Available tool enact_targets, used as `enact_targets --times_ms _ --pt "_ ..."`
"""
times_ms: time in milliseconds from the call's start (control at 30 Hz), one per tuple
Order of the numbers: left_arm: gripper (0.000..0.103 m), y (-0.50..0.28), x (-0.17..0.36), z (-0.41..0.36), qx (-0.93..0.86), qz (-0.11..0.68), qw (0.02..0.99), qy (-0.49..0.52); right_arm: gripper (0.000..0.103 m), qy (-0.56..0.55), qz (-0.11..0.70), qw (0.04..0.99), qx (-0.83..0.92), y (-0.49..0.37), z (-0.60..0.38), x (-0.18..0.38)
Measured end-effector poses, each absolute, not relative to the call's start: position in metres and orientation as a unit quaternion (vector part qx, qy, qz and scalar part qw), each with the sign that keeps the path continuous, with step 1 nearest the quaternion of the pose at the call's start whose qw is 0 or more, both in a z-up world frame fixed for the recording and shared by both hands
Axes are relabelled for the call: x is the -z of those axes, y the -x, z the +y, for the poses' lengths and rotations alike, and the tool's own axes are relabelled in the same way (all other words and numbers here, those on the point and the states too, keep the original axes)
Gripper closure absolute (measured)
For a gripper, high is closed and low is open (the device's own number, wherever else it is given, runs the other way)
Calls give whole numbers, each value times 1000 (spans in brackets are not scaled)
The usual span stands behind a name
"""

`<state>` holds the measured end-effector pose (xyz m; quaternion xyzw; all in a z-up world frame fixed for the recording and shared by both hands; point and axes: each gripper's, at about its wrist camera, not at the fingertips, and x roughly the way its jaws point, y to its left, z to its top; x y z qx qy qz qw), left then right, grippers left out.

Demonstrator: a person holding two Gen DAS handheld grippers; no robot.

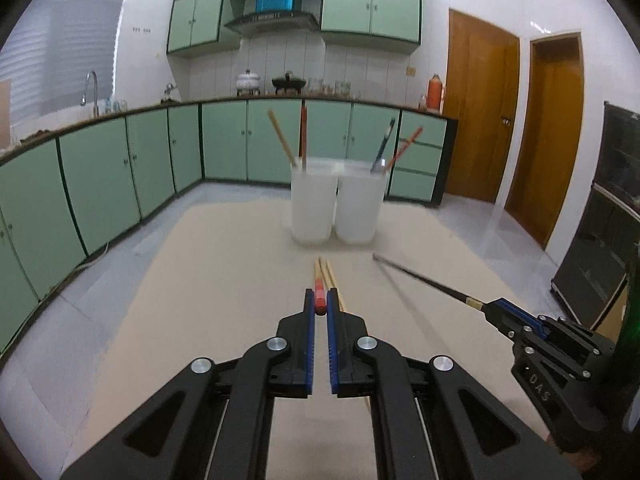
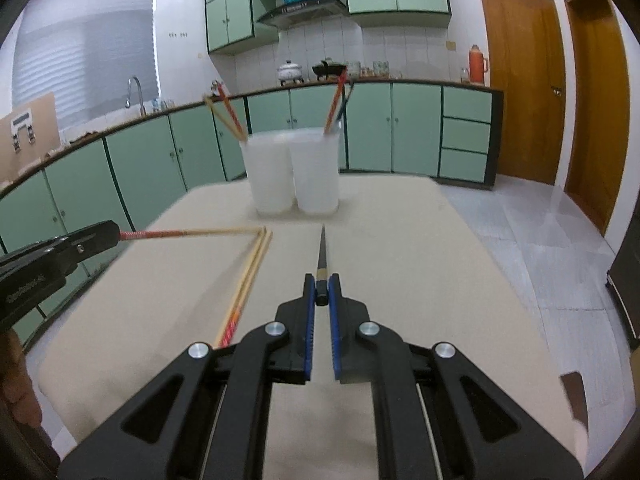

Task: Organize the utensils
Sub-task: 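Carry both chopsticks over the white holder and open both grippers to drop them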

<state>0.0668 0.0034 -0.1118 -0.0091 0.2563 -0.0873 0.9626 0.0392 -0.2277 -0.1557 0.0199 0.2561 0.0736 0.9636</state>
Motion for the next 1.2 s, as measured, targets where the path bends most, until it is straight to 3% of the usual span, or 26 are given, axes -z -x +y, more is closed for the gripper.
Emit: enact_targets --times_ms 500,800,1200 --pt "98 -114 41 7 110 190 976 15 97 -43 229 961 -151 -95 -239 48" --pt "98 -133 25 6 132 189 973 18 97 -52 279 941 -185 -141 -236 18" --pt "98 -142 -5 2 153 157 976 10 97 -43 252 947 -197 -161 -242 -29"
